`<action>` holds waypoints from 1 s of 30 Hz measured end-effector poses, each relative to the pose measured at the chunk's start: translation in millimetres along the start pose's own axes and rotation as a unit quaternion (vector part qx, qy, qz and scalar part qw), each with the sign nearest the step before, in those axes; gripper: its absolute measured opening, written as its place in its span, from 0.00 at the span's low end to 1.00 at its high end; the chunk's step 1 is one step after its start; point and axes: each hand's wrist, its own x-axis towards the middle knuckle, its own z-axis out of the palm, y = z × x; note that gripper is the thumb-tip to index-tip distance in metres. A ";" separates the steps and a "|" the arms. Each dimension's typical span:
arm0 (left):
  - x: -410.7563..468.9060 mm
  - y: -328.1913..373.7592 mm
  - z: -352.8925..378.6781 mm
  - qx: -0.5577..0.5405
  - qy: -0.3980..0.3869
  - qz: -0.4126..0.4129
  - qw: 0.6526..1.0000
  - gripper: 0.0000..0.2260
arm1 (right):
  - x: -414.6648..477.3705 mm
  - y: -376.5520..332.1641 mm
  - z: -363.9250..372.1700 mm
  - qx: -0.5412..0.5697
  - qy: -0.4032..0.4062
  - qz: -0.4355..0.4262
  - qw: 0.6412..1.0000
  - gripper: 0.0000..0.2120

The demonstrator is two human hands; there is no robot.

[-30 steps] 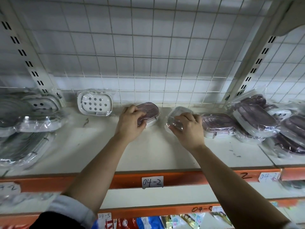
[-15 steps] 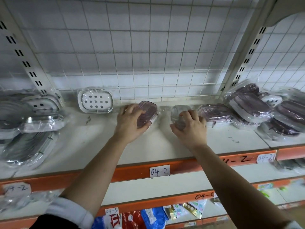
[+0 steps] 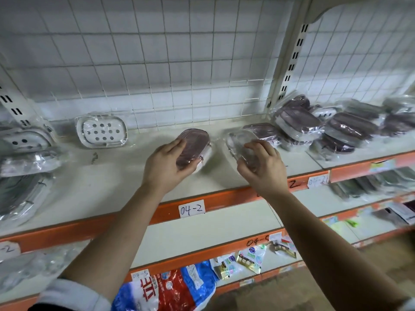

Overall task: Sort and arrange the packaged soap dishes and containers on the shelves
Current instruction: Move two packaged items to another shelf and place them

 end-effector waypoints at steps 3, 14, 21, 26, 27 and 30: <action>-5.1 36.8 5.7 -0.006 0.022 0.030 0.999 0.30 | -17.5 19.7 -33.4 0.001 0.020 0.000 1.000 0.20; -65.4 229.3 59.2 -0.055 -0.017 0.080 0.995 0.31 | -135.8 149.6 -192.6 -0.051 0.027 0.040 0.998 0.19; -110.7 319.5 124.5 -0.069 -0.081 0.069 0.992 0.31 | -194.6 243.2 -249.2 -0.088 -0.005 0.079 0.993 0.20; -117.8 354.8 190.9 -0.058 -0.144 0.071 0.985 0.30 | -202.1 313.8 -254.6 -0.078 -0.021 0.113 0.990 0.19; -116.1 360.5 205.1 -0.058 -0.148 0.071 0.985 0.31 | -200.6 327.7 -252.8 -0.076 -0.024 0.115 0.990 0.19; -107.3 375.3 247.7 -0.067 -0.164 0.060 0.982 0.30 | -194.2 368.2 -243.1 -0.075 -0.036 0.114 0.990 0.20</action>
